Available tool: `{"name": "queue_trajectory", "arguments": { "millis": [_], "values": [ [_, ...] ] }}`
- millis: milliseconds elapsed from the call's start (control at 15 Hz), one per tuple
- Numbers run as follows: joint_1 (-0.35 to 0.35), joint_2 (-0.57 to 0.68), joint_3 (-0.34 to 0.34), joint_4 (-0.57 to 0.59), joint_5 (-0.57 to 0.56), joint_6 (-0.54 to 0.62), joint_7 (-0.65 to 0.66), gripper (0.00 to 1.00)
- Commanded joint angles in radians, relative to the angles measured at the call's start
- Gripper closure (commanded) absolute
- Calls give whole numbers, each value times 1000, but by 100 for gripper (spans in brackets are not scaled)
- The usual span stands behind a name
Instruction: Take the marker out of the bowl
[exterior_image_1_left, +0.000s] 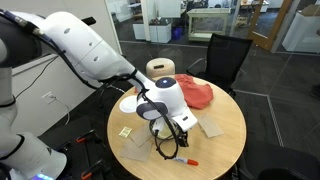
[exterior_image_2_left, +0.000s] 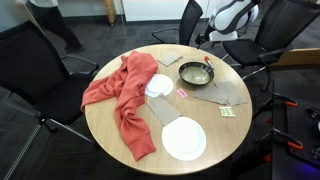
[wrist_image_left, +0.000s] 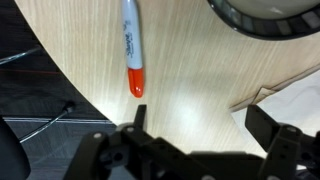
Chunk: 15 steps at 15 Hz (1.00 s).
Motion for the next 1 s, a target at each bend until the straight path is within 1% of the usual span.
{"name": "queue_trajectory", "arguments": {
  "millis": [0,267,400,533,600,933],
  "values": [
    [57,-179,-24,-151,-35,-24,11,0],
    [123,-298,-64,-230,-124,-64,52,0],
    [138,-346,-63,-252,-169,-104,78,0],
    [143,-382,-47,-263,-208,-142,107,0],
    [102,-315,-22,-220,-176,-99,69,0],
    [96,-313,-17,-221,-179,-103,74,0]
  ]
}}
